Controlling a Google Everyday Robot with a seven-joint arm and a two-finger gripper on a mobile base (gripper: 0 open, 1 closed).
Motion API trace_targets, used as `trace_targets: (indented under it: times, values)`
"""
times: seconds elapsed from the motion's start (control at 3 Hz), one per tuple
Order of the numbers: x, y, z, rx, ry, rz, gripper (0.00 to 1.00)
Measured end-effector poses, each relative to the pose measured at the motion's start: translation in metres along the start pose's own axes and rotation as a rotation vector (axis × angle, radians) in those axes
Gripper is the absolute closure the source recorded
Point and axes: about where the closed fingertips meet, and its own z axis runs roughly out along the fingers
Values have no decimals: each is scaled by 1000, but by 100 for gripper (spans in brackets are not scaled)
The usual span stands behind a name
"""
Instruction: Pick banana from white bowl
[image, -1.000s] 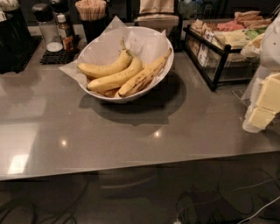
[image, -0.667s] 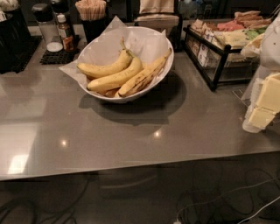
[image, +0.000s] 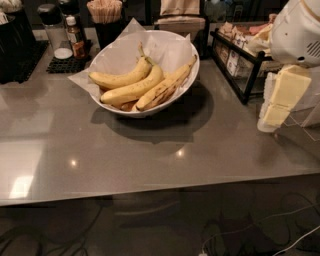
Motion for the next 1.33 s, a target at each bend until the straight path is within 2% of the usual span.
trace_targets:
  times: [0.67, 1.33]
  values:
    - [-80, -40, 26, -78, -178, -212, 0]
    - [-83, -43, 25, -65, -184, -212, 0]
